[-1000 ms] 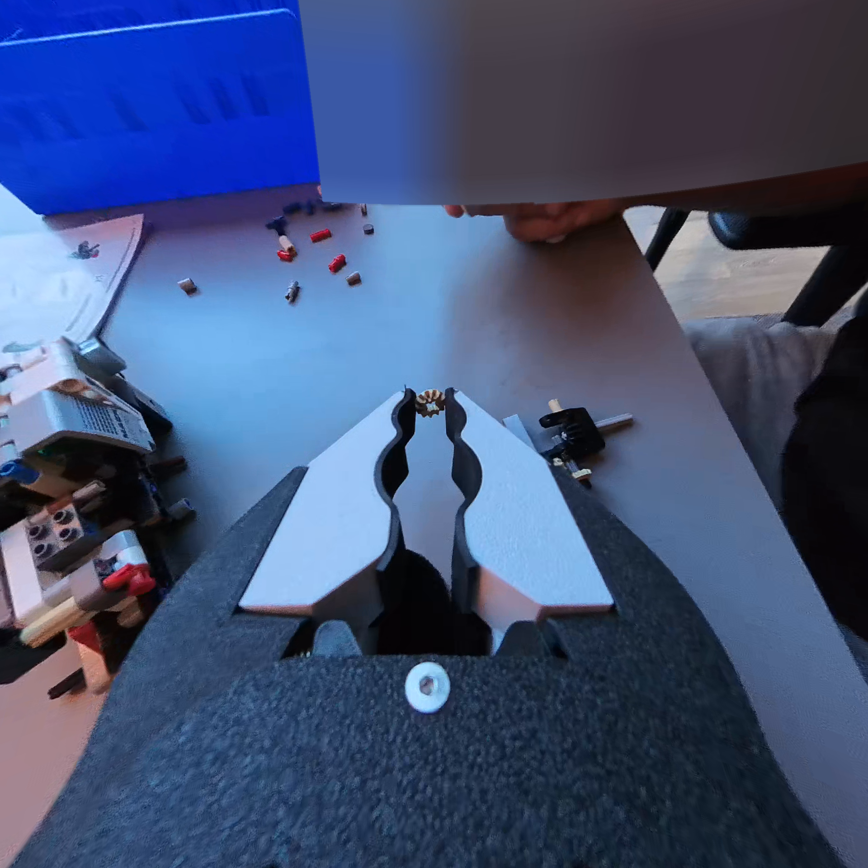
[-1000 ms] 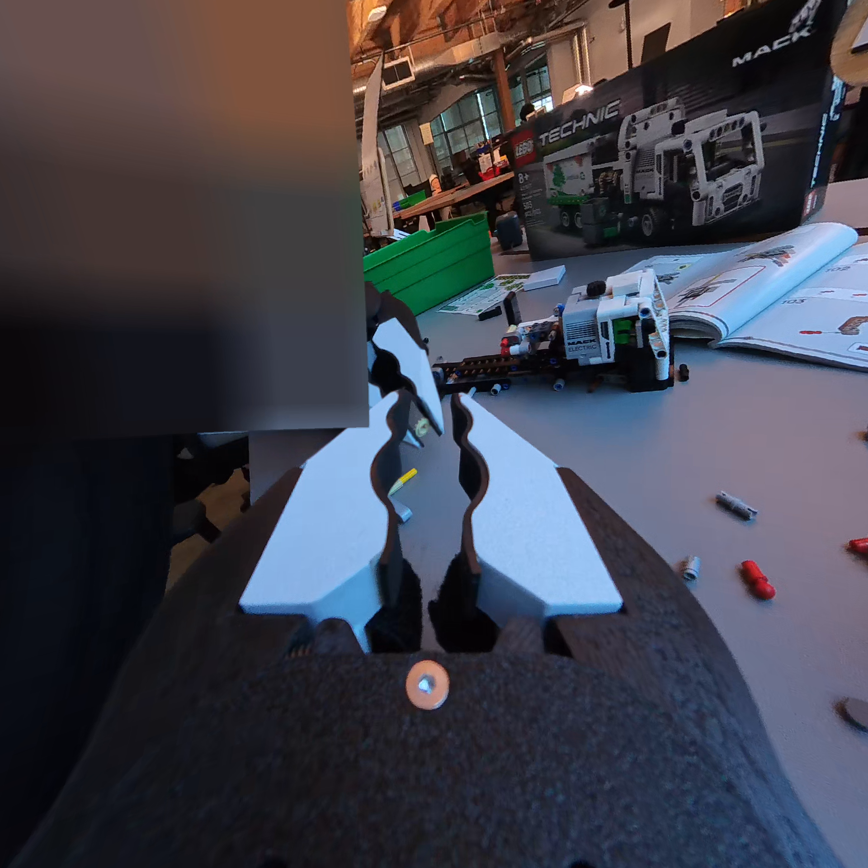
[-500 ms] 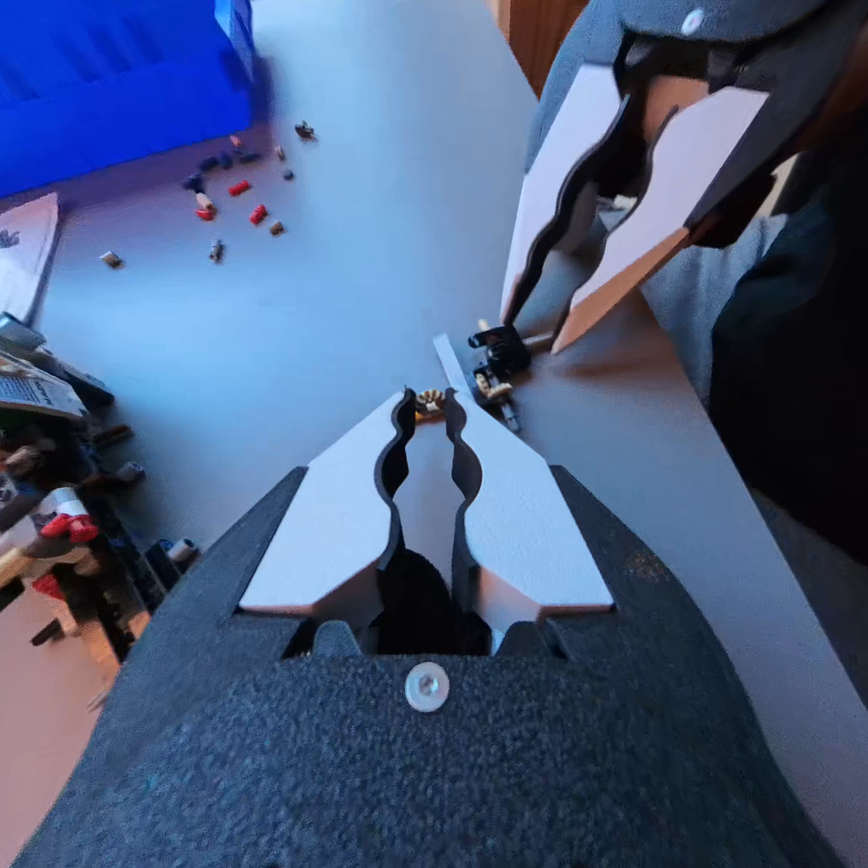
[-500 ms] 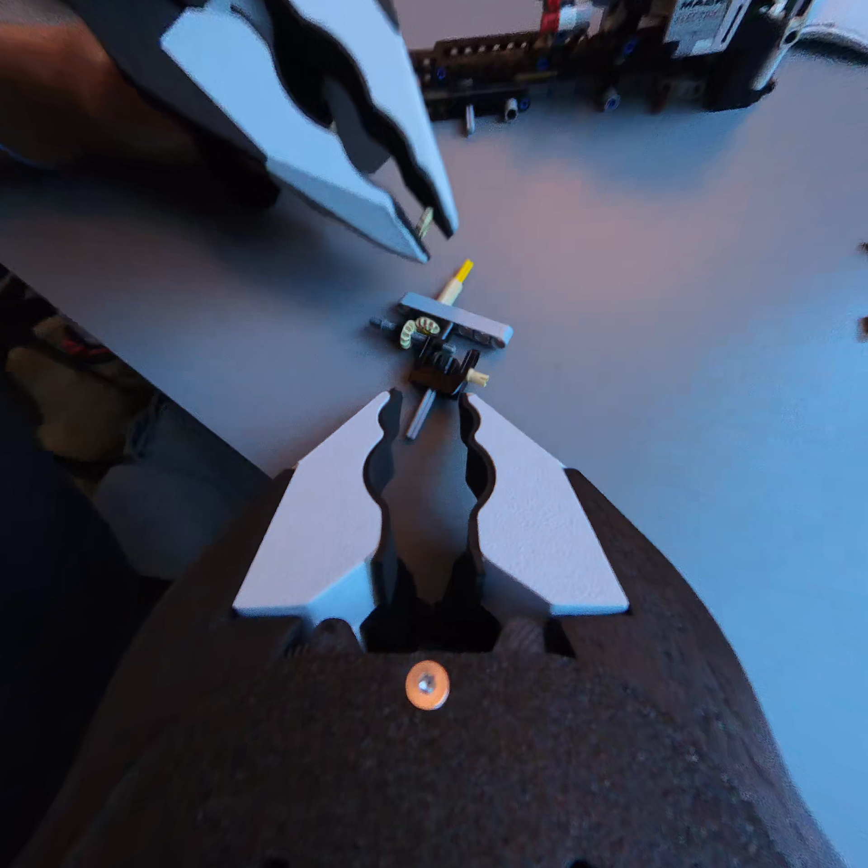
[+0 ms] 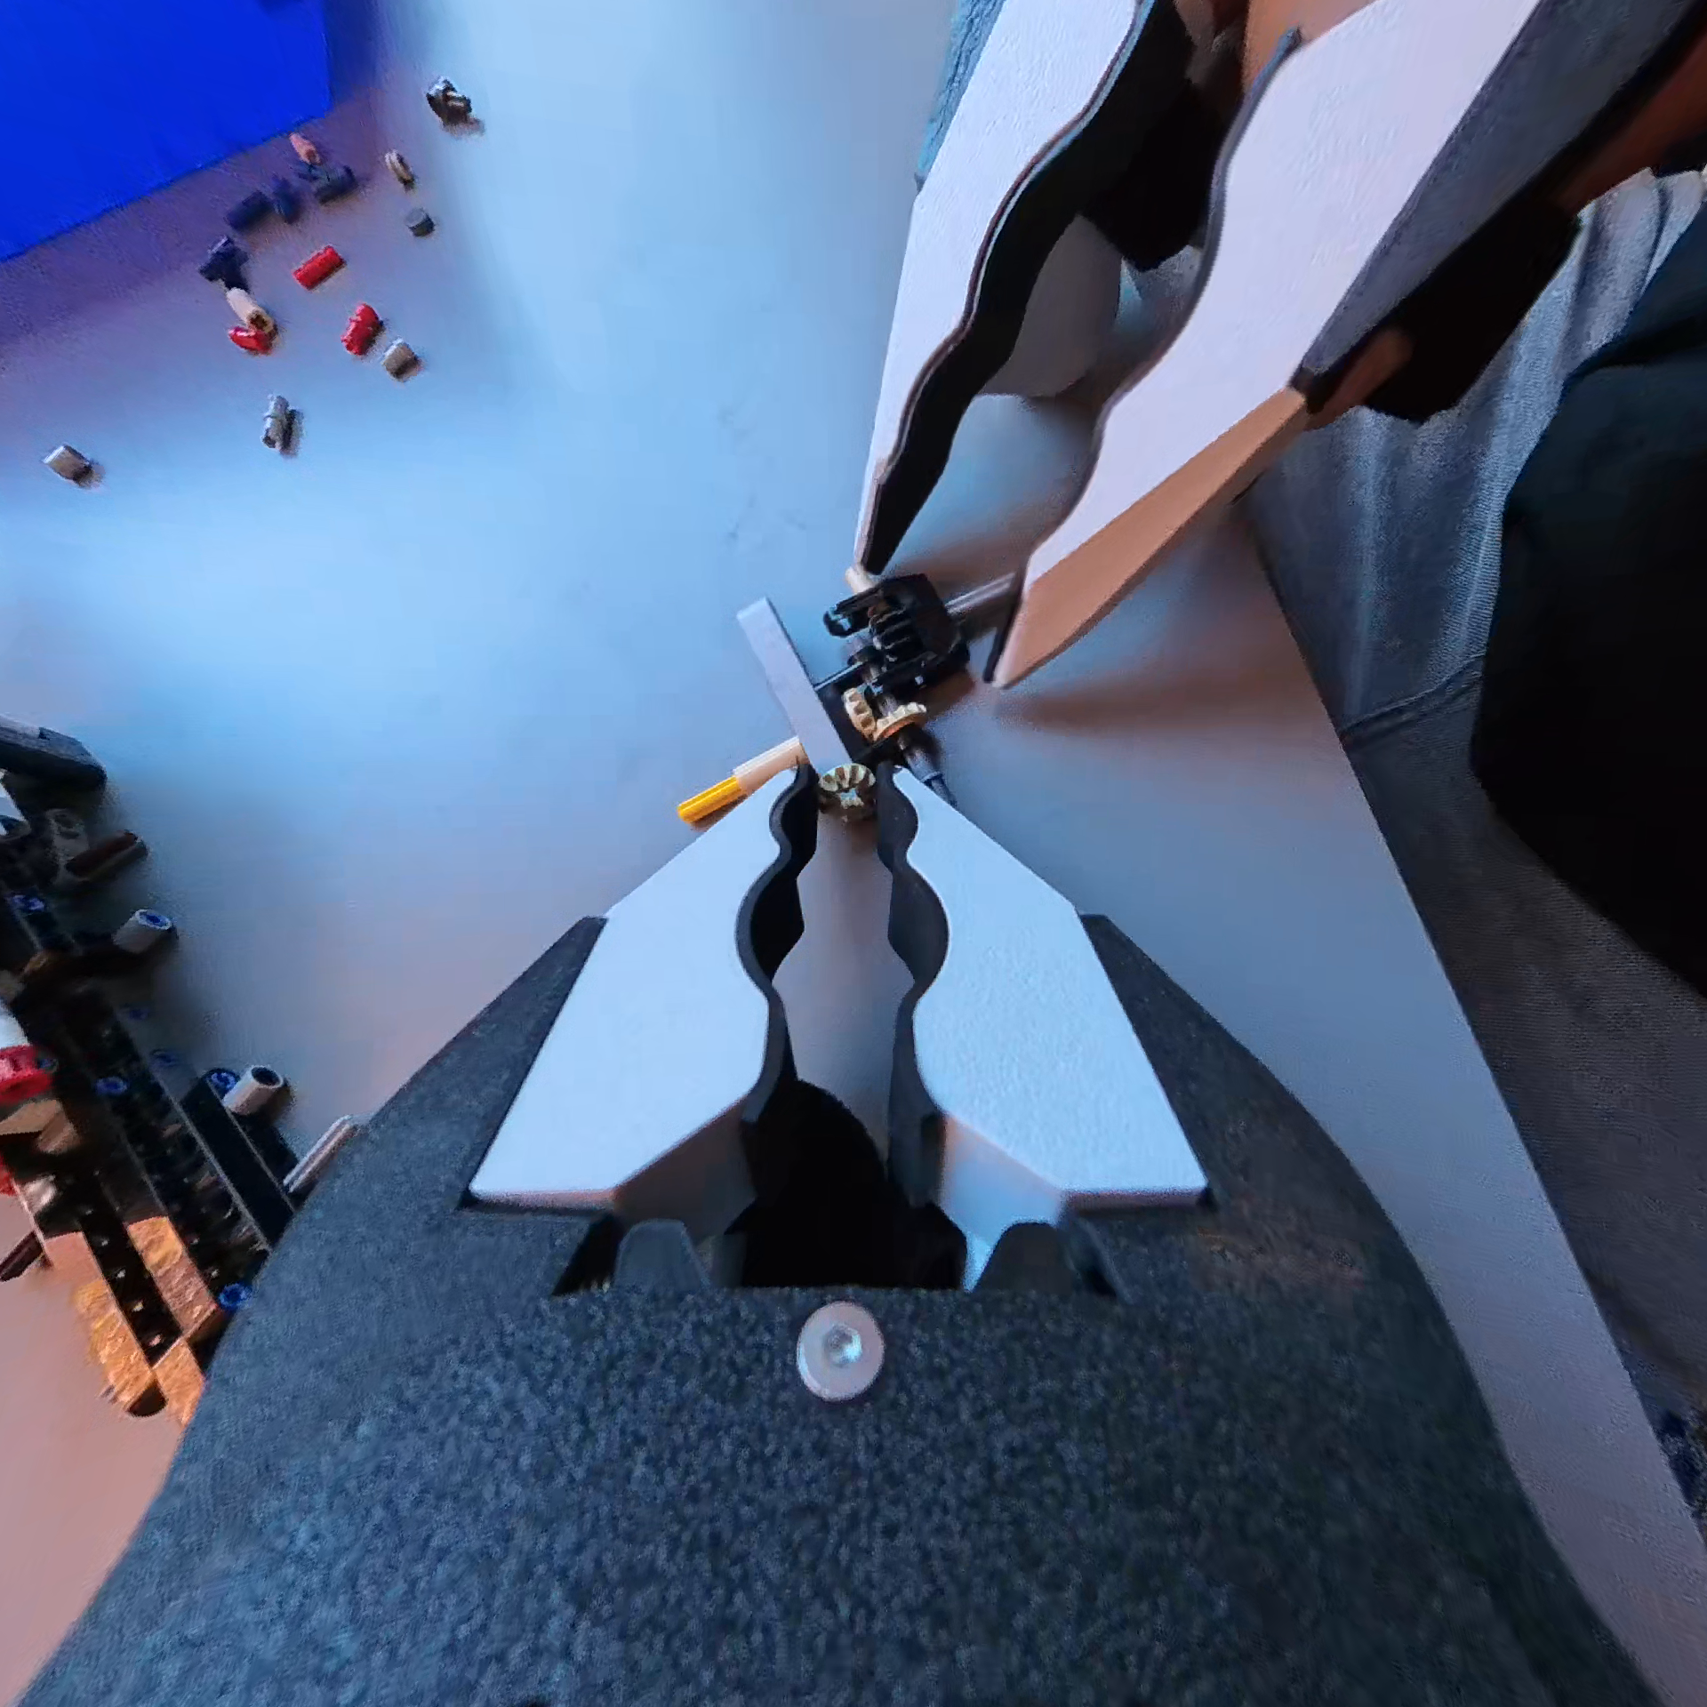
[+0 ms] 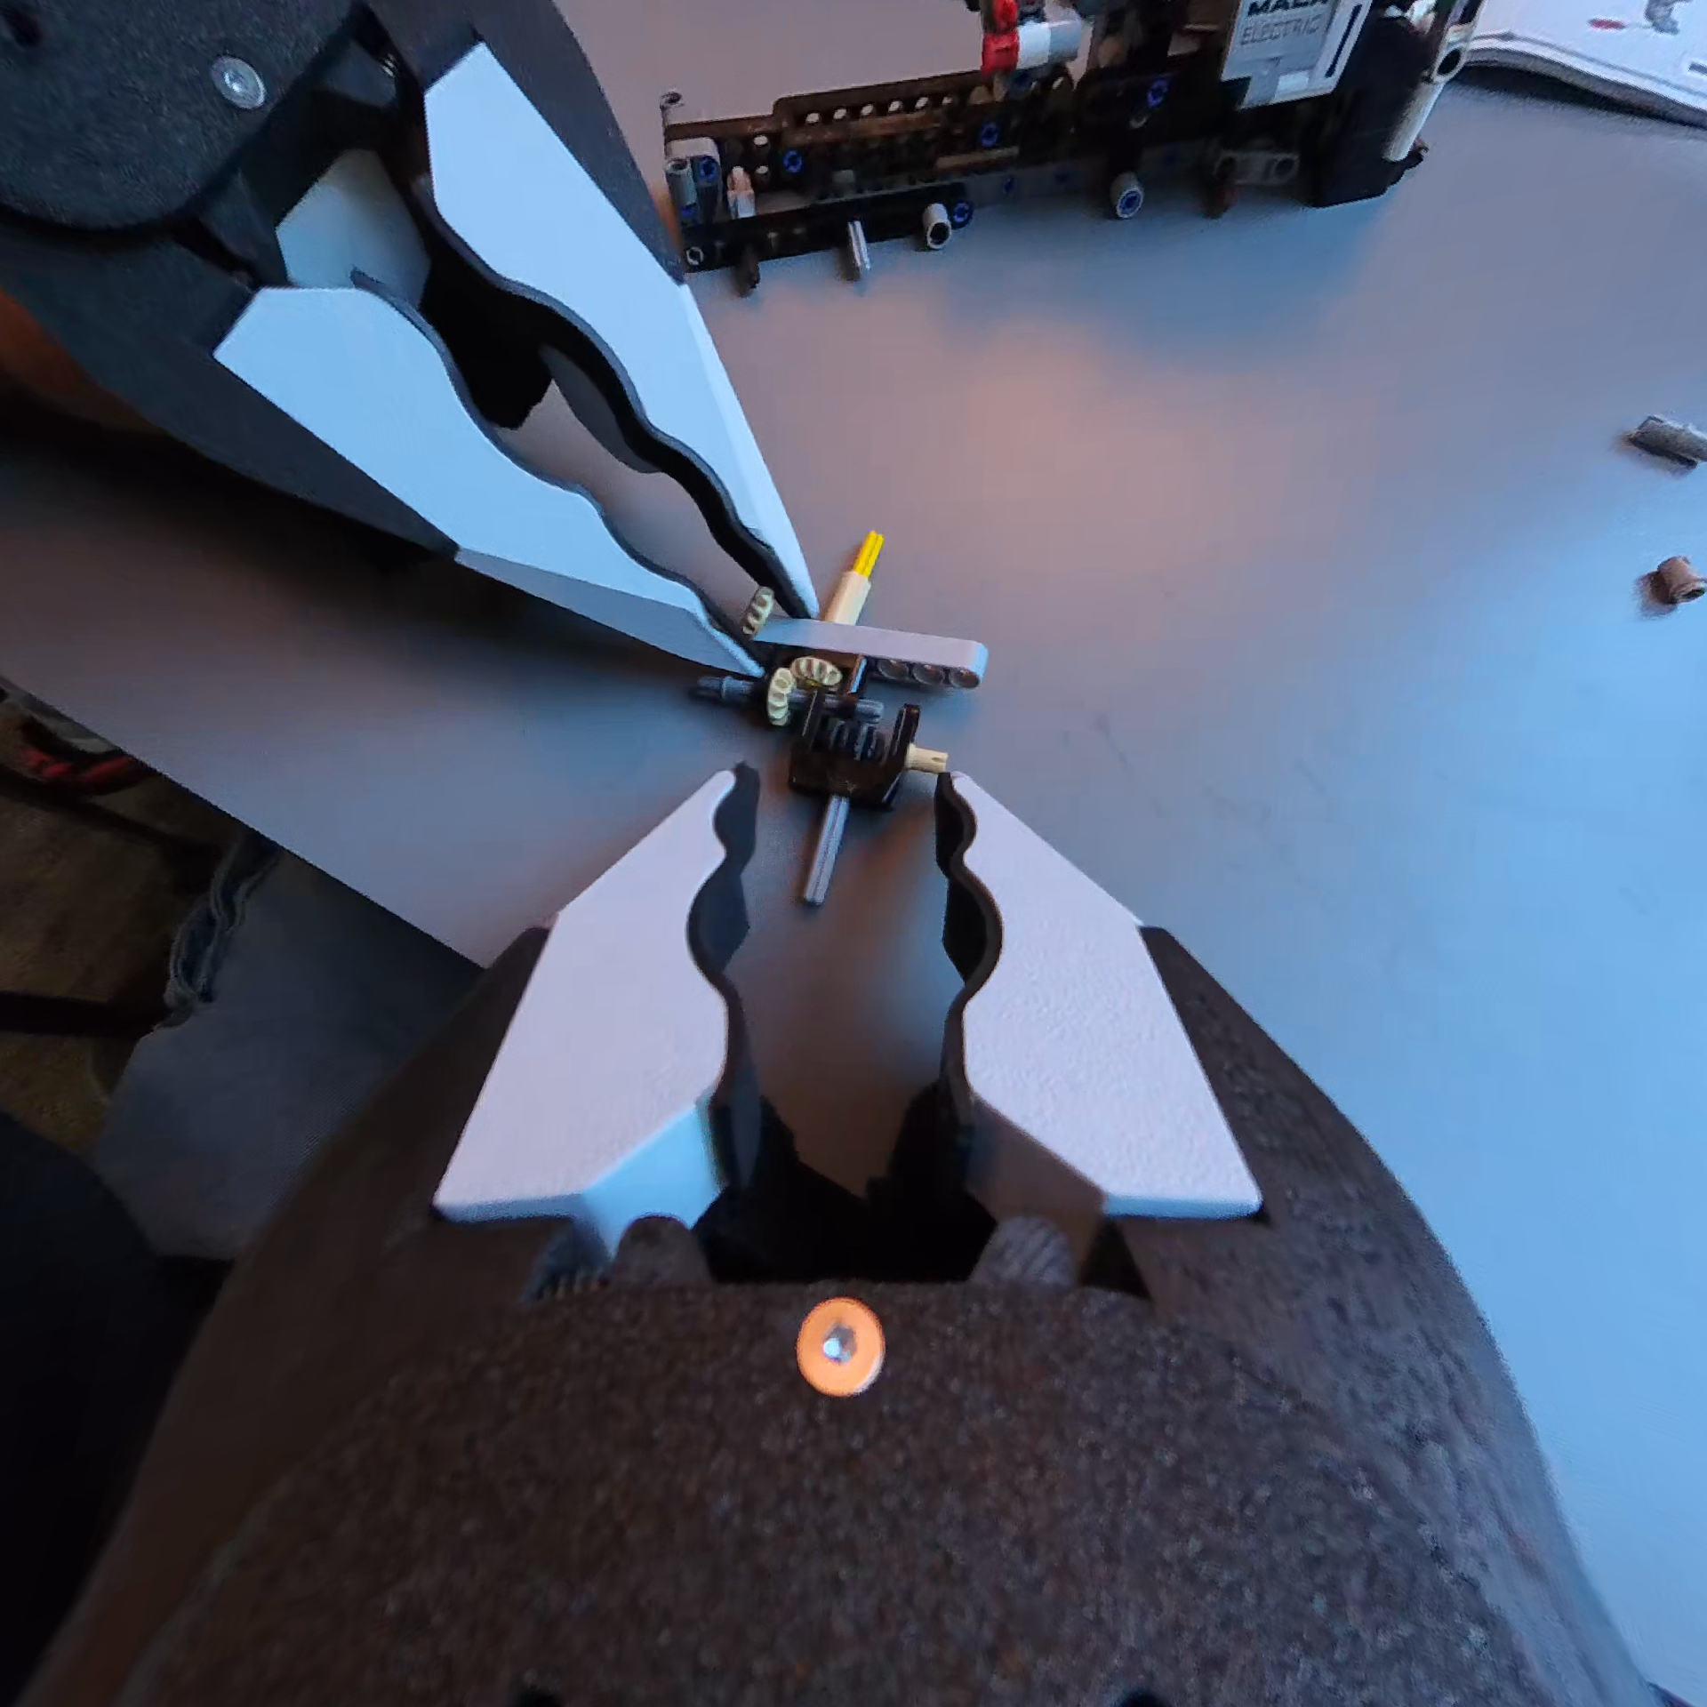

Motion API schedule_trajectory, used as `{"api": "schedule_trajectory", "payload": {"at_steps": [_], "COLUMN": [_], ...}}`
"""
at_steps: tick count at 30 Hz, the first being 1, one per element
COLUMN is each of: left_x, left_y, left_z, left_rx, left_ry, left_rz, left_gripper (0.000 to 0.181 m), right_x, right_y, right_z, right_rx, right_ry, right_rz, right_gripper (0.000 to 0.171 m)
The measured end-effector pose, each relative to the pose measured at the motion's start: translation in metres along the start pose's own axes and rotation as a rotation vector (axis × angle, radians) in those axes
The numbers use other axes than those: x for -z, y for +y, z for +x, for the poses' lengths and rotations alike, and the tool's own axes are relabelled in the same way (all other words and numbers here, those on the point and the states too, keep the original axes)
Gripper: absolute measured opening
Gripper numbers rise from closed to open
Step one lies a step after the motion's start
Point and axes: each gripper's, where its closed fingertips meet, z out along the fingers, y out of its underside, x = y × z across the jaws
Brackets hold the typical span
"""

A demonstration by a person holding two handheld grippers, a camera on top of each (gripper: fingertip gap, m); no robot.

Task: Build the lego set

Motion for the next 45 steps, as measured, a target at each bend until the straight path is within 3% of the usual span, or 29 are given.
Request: {"api": "schedule_trajectory", "payload": {"at_steps": [13,19,23,38,41,45], "left_x": [0.004,0.012,0.01,0.012,0.014,0.014], "left_y": [-0.009,-0.023,-0.021,-0.022,-0.025,-0.018], "left_z": [-0.002,-0.003,-0.003,-0.005,-0.005,-0.001], "left_rx": [-0.013,-0.153,-0.283,-0.42,-0.381,-0.22], "left_ry": [-0.041,-0.162,-0.254,-0.374,-0.369,-0.241], "left_rz": [0.052,0.107,0.06,0.008,0.039,0.054], "left_gripper": [0.01,0.01,0.01,0.01,0.01,0.01], "right_x": [0.009,0.016,0.005,-0.008,-0.002,0.011], "right_y": [-0.005,-0.038,-0.044,-0.039,-0.04,-0.027], "right_z": [-0.001,-0.011,-0.019,-0.024,-0.018,0.014], "right_rx": [-0.015,-0.101,-0.191,-0.222,-0.225,-0.211], "right_ry": [-0.026,-0.17,-0.281,-0.323,-0.308,-0.204], "right_rz": [-0.015,0.075,0.058,0.001,0.013,-0.037], "right_gripper": [0.037,0.026,0.021,0.003,0.002,0.002]}}
